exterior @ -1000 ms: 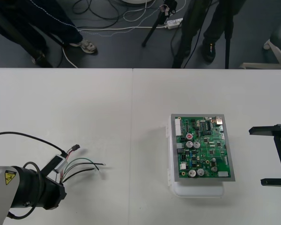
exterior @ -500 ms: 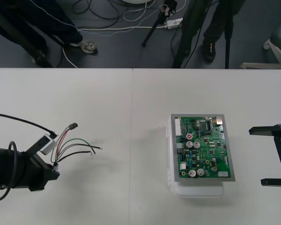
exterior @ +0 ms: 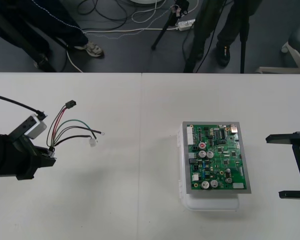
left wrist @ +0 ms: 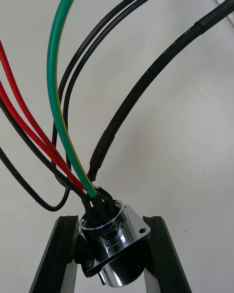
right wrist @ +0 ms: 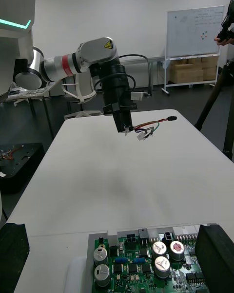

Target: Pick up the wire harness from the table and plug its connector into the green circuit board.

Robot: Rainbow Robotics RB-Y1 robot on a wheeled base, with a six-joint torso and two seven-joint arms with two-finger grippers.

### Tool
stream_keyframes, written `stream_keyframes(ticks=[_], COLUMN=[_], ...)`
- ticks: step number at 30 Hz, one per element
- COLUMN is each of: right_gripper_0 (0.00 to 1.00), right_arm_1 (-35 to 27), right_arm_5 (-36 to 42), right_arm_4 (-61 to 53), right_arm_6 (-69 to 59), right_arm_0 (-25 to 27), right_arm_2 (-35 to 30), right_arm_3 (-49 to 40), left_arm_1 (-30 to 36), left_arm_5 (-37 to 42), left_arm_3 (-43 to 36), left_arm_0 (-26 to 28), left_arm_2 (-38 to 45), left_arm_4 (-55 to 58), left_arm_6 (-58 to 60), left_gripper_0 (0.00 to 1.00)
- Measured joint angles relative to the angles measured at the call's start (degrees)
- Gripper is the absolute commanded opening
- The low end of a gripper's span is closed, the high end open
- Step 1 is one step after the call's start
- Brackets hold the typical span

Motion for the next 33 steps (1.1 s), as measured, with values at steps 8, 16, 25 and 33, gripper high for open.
stream_keyframes(ticks=[8, 16, 25, 33], right_gripper_0=[1.00, 1.00, 1.00, 1.00], right_arm_1=[0.0, 0.0, 0.0, 0.0], right_arm_5=[0.0, 0.0, 0.0, 0.0], right_arm_4=[-0.4, -0.7, -1.0, -1.0], right_arm_6=[0.0, 0.0, 0.0, 0.0], right_arm_0=[0.0, 0.0, 0.0, 0.0], right_arm_2=[0.0, 0.0, 0.0, 0.0], right_arm_3=[-0.3, -0.3, -0.3, -0.3], left_arm_1=[4.3, 6.0, 6.5, 6.5], left_arm_5=[-0.2, -0.2, 0.1, 3.2], left_arm_3=[-1.2, -1.2, -1.2, -1.2], left_arm_0=[-3.1, -8.5, -14.5, -17.8], left_arm_2=[0.0, -1.5, -6.0, -9.6], left_arm_4=[3.2, 6.4, 11.2, 14.6], left_arm_6=[-3.0, -11.9, -11.9, -11.9], left_gripper_0=[0.00, 0.00, 0.00, 0.00])
